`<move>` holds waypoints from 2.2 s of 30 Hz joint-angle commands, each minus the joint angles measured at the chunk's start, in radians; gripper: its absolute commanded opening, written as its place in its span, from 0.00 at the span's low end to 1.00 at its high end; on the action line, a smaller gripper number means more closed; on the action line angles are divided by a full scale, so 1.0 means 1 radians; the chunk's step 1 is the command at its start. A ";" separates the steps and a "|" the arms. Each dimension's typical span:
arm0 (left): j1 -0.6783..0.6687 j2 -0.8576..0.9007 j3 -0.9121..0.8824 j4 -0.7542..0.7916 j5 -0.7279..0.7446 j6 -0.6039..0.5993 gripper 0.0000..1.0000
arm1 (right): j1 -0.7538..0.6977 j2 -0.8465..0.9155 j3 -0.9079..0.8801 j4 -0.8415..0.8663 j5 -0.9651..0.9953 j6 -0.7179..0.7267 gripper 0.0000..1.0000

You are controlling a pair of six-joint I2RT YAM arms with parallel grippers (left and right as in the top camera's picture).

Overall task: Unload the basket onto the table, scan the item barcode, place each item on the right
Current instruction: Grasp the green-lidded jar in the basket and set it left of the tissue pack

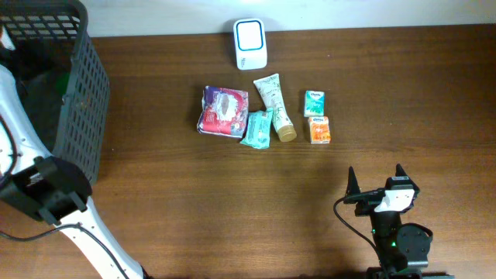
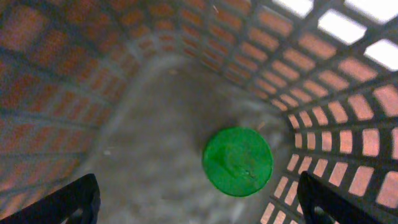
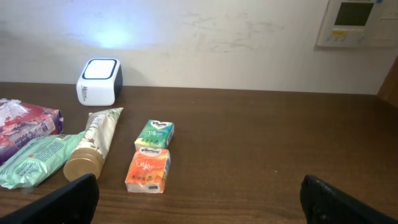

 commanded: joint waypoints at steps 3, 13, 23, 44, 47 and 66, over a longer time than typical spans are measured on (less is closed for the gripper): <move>-0.008 0.111 -0.009 0.030 0.103 0.121 0.99 | 0.009 -0.005 -0.007 -0.003 0.002 0.010 0.98; -0.054 0.227 -0.009 0.055 0.098 0.154 0.99 | 0.009 -0.005 -0.007 -0.003 0.002 0.010 0.99; -0.004 0.119 -0.001 0.009 -0.002 0.111 0.98 | 0.009 -0.005 -0.007 -0.003 0.002 0.010 0.99; 0.055 0.126 -0.137 -0.017 0.065 0.074 0.93 | 0.009 -0.005 -0.007 -0.003 0.002 0.010 0.99; 0.056 0.126 -0.136 0.000 0.065 0.074 0.77 | 0.009 -0.005 -0.007 -0.003 0.002 0.010 0.99; -0.184 -0.493 0.039 0.017 0.650 -0.040 0.63 | 0.009 -0.005 -0.007 -0.003 0.002 0.010 0.98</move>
